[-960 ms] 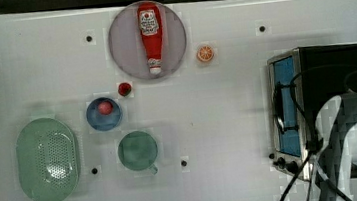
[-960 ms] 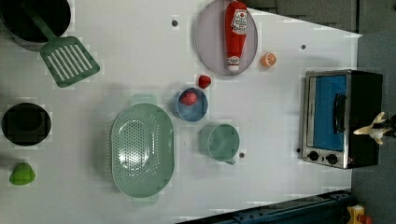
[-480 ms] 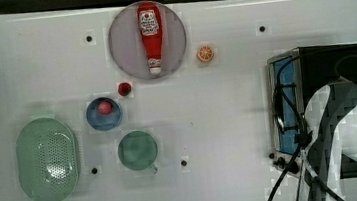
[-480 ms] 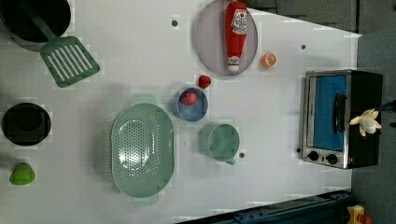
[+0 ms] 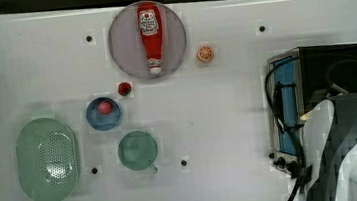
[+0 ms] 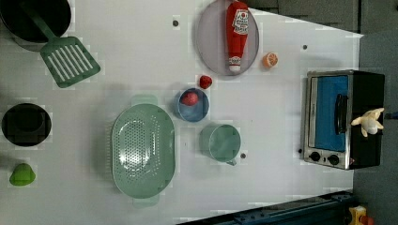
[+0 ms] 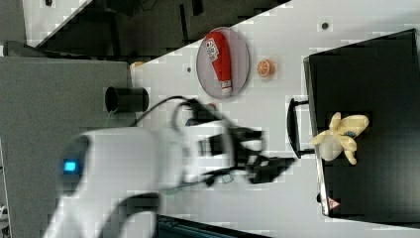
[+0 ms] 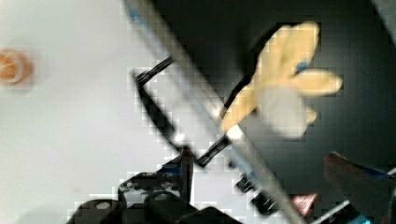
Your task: Pick banana from table and place on oven.
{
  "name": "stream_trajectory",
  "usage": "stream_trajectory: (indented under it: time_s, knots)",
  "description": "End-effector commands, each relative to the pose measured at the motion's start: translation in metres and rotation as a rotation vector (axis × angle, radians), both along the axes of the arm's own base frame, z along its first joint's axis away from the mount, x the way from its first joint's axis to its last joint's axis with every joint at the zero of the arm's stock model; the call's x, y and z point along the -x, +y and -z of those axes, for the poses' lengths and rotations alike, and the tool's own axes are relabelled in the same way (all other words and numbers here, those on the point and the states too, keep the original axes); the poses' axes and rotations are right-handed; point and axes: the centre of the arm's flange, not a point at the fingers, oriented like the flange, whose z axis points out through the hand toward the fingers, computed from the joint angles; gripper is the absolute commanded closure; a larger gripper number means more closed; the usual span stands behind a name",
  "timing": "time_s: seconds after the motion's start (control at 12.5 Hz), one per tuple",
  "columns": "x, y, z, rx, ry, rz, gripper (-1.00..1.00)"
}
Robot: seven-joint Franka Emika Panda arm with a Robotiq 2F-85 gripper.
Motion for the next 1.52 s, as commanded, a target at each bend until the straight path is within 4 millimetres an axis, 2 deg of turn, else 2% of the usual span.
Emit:
stream_trajectory:
  time_s: [0.08,0.32,0.4,0.56,0.72,1.52]
  knots:
    - [-0.032,0.118,-0.064,-0.008,-0.087,0.104,-1.00]
    - [-0.040,0.210,-0.091,0.001,-0.125,0.234,-1.00]
    - [-0.040,0.233,-0.098,0.003,-0.135,0.262,-1.00]
    - [-0.033,0.263,-0.102,0.004,-0.099,0.269,-1.00]
    - [-0.029,0.273,-0.105,0.007,-0.092,0.272,-1.00]
    - [-0.027,0.267,-0.108,0.006,-0.098,0.282,-1.00]
